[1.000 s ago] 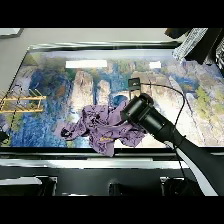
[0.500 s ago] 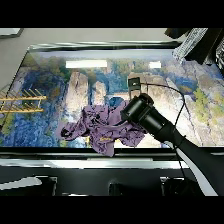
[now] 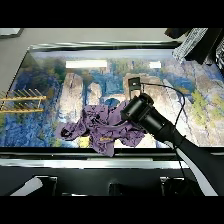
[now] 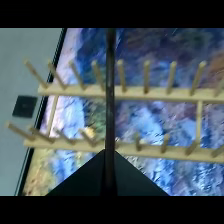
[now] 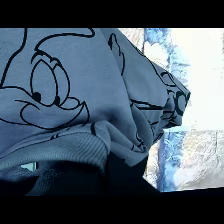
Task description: Fold the clothes and pants, and hang the long-sleeved shirts on hangers.
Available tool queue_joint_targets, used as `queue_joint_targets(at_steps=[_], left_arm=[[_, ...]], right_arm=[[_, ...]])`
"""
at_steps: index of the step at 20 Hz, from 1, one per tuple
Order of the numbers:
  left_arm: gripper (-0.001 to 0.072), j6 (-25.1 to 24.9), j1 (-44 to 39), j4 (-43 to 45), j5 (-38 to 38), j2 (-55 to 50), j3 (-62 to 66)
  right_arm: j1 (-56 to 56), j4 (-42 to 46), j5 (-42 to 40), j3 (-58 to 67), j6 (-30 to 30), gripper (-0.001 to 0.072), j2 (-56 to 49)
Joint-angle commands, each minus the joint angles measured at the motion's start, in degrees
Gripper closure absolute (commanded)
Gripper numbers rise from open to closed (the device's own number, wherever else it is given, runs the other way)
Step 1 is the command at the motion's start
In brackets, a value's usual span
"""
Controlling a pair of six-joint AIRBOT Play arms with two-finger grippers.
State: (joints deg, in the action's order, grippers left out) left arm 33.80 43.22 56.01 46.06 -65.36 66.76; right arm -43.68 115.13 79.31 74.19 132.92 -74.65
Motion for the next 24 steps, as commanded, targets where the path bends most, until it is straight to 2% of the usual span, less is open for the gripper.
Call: queue_joint_targets(at_steps=[1,3,5,7,11,15,19,24], left_arm=[[0.0688,-3.96,-8.52,-3.08,5.68,4.96,-0.02],[0.0691,-11.15,-13.29,-2.86,17.81,6.99,-1.33],[0.0691,-11.85,-15.23,-2.95,26.14,10.56,-6.01],[0.0691,-12.0,-16.0,-2.99,30.14,15.69,-11.28],[0.069,-11.98,-18.58,-2.95,34.36,24.61,-20.74],[0.069,-11.93,-26.34,-1.16,38.58,30.01,-25.62],[0.0689,-10.4,-32.02,1.38,39.89,30.69,-25.64],[0.0689,-11.39,-32.72,2.49,39.5,30.73,-25.51]], right_arm=[[-0.04,0.0,0.17,0.02,-0.11,0.0683,-0.04],[-0.04,-0.02,0.44,0.02,-0.11,0.0683,-0.04],[-0.04,-0.02,0.42,0.02,-0.09,0.0683,-0.04],[-0.04,-0.02,0.44,0.02,-0.09,0.0683,-0.04],[-0.04,0.0,0.42,0.02,-0.09,0.0683,-0.04],[-0.04,0.72,0.68,0.02,-0.07,0.0683,-0.04],[-0.02,1.73,3.19,0.09,-0.09,0.0684,0.0],[-0.02,3.93,6.23,0.09,3.21,0.0684,0.0]])
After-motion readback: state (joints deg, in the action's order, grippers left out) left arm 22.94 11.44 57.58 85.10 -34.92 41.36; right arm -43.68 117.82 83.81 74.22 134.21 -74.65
